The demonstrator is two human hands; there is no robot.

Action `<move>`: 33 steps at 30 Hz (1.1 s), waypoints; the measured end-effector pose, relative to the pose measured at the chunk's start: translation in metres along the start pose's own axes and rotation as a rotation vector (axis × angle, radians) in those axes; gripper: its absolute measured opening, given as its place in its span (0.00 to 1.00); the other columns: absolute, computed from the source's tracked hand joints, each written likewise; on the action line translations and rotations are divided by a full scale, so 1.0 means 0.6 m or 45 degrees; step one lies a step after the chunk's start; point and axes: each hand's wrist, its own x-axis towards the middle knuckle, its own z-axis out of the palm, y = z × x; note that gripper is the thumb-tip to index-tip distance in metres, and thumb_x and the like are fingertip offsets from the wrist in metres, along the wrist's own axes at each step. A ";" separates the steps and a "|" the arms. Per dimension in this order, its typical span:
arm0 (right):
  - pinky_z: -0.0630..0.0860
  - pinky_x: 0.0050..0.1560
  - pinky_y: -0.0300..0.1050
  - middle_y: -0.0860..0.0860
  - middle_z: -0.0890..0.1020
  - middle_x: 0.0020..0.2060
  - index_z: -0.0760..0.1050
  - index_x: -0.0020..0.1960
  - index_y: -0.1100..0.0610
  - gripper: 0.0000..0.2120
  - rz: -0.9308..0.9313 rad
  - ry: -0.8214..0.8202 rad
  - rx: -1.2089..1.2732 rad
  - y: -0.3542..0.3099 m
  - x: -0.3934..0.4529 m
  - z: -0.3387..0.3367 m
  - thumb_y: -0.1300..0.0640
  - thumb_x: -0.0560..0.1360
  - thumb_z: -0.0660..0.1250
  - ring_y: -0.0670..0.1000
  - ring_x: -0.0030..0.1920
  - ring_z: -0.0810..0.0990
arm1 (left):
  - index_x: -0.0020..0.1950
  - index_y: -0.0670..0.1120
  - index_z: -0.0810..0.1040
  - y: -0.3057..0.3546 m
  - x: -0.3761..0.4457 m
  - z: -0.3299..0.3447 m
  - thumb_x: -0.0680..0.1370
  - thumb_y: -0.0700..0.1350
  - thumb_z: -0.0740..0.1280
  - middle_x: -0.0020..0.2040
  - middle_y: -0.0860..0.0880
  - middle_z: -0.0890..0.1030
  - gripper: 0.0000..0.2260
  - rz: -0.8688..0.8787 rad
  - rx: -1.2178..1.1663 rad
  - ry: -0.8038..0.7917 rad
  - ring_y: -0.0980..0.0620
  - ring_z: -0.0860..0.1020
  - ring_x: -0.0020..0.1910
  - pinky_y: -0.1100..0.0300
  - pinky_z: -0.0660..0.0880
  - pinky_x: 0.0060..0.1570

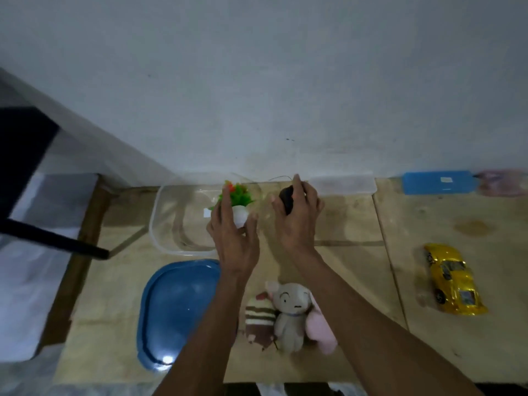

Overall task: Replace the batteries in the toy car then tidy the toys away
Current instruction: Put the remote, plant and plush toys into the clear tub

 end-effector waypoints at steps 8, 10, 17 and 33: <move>0.60 0.68 0.46 0.54 0.66 0.70 0.61 0.78 0.54 0.30 -0.054 -0.216 0.063 -0.127 -0.022 0.147 0.47 0.79 0.65 0.57 0.69 0.60 | 0.81 0.53 0.59 -0.147 0.098 -0.140 0.80 0.52 0.68 0.73 0.43 0.71 0.31 -0.172 0.032 0.026 0.43 0.69 0.71 0.37 0.69 0.67; 0.61 0.69 0.48 0.55 0.66 0.70 0.60 0.78 0.54 0.30 -0.032 -0.269 0.016 -0.134 -0.022 0.189 0.49 0.80 0.65 0.57 0.69 0.60 | 0.80 0.54 0.59 -0.175 0.115 -0.146 0.80 0.53 0.67 0.72 0.44 0.71 0.31 -0.179 0.055 -0.039 0.44 0.70 0.71 0.35 0.68 0.67; 0.64 0.68 0.51 0.56 0.64 0.73 0.58 0.78 0.54 0.28 0.181 -0.406 -0.201 -0.110 -0.001 0.301 0.52 0.82 0.62 0.58 0.70 0.59 | 0.80 0.48 0.62 -0.248 0.165 -0.111 0.77 0.45 0.72 0.70 0.40 0.71 0.33 -0.396 0.137 -0.332 0.40 0.70 0.68 0.42 0.65 0.70; 0.66 0.69 0.49 0.58 0.68 0.71 0.58 0.78 0.55 0.24 0.351 -0.299 -0.098 -0.109 0.012 0.286 0.55 0.84 0.57 0.57 0.71 0.67 | 0.82 0.47 0.51 -0.239 0.192 -0.107 0.69 0.44 0.81 0.75 0.40 0.64 0.51 -0.451 0.159 -0.462 0.37 0.62 0.74 0.44 0.64 0.71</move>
